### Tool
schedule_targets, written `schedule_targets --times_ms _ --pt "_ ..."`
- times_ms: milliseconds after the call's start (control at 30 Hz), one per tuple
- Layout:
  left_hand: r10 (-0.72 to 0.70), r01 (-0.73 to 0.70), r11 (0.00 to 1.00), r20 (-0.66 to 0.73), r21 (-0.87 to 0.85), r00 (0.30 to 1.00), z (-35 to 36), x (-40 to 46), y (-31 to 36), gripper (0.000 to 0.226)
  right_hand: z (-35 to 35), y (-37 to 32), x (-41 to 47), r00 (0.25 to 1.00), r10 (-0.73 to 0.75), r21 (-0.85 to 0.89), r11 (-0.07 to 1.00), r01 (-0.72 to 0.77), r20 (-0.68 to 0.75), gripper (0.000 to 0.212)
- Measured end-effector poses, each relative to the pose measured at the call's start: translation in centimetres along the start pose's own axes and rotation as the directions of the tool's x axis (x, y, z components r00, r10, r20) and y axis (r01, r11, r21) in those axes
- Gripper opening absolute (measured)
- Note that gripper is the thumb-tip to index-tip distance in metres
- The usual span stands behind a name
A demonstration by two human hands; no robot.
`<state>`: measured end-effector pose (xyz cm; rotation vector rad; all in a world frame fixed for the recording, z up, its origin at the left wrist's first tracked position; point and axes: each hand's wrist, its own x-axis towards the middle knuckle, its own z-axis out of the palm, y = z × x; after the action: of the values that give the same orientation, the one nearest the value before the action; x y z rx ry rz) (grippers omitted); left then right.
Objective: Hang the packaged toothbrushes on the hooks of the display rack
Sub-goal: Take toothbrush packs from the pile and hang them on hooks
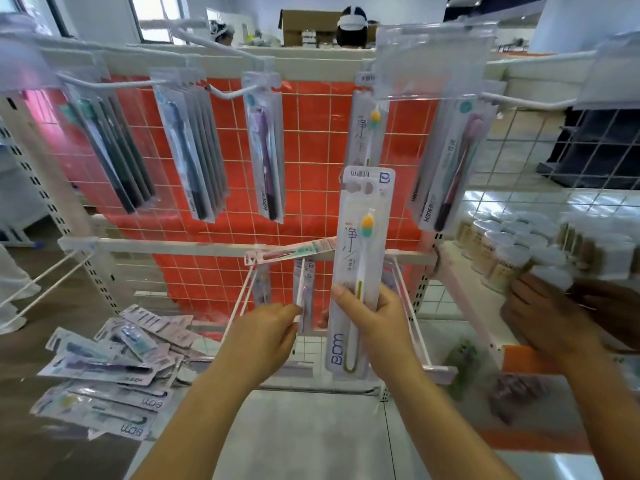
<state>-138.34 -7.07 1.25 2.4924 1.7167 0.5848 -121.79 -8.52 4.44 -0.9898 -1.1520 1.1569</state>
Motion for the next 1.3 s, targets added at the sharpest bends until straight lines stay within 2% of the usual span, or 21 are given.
schedule_targets --times_ms 67,200,367,467,633,833,1033,1167,1300 --pt "-0.005 0.005 1.0 0.009 0.01 1.0 0.2 0.4 0.3 0.029 -0.2 -0.5 0.3 0.998 -0.051 -0.01 0.999 0.05 -0.044 0.005" --pt "0.007 -0.009 0.999 0.056 0.038 0.998 0.9 1.2 1.3 0.033 -1.3 -2.0 2.4 0.968 -0.113 -0.02 0.994 0.112 -0.223 0.007" --pt "0.003 -0.007 0.999 0.069 0.044 0.998 1.8 1.8 1.9 0.032 -0.9 -5.5 5.1 0.94 -0.222 -0.016 0.974 0.225 -0.259 0.013" --pt "0.002 -0.003 1.0 0.072 0.015 0.997 2.1 1.8 2.3 0.032 0.2 -6.2 5.7 0.94 -0.252 -0.001 0.966 0.259 -0.229 0.015" --pt "-0.014 0.016 1.0 0.116 -0.023 0.993 2.6 1.5 2.1 0.034 1.1 -5.7 5.7 0.97 -0.225 0.014 0.974 0.228 -0.095 0.013" --pt "-0.031 0.036 0.999 0.122 -0.038 0.992 2.8 1.6 1.6 0.037 0.8 -5.4 6.9 0.98 -0.197 0.014 0.98 0.198 -0.037 0.009" --pt "-0.054 0.06 0.997 0.154 -0.04 0.987 3.0 2.3 1.3 0.036 -1.3 -5.9 10.7 0.986 -0.128 -0.138 0.98 0.141 0.103 0.007" --pt "-0.079 0.087 0.995 0.166 -0.043 0.983 3.1 3.0 1.3 0.035 -3.2 -6.5 14.1 0.994 -0.067 -0.294 0.952 0.09 0.085 0.018" --pt "-0.098 0.112 0.991 0.172 -0.071 0.98 3.0 3.7 1.9 0.037 -4.2 -6.5 16.9 0.993 -0.024 -0.388 0.919 0.068 0.119 0.02"
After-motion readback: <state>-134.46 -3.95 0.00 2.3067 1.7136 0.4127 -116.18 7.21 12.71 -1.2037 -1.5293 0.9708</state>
